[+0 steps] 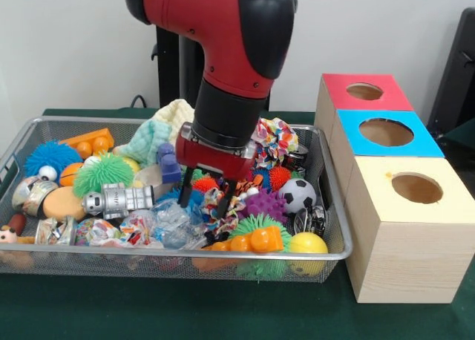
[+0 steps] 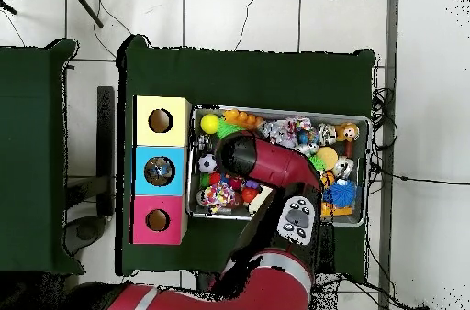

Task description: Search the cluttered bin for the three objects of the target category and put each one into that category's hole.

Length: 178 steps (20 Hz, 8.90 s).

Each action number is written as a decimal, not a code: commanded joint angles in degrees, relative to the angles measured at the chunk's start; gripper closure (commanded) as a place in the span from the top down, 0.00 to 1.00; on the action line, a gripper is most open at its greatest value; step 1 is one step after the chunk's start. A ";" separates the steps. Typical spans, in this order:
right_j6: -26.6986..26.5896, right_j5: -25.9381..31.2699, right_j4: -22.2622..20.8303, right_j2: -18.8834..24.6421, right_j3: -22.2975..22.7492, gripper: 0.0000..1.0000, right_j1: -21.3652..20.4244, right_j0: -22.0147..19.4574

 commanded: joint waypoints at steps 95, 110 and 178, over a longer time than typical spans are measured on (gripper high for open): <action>9.72 -5.83 3.84 11.07 2.87 1.00 2.88 -4.71; 9.75 -10.93 2.91 15.44 2.83 1.00 6.51 -8.05; 13.74 -16.97 1.21 20.67 2.29 0.00 12.96 -12.54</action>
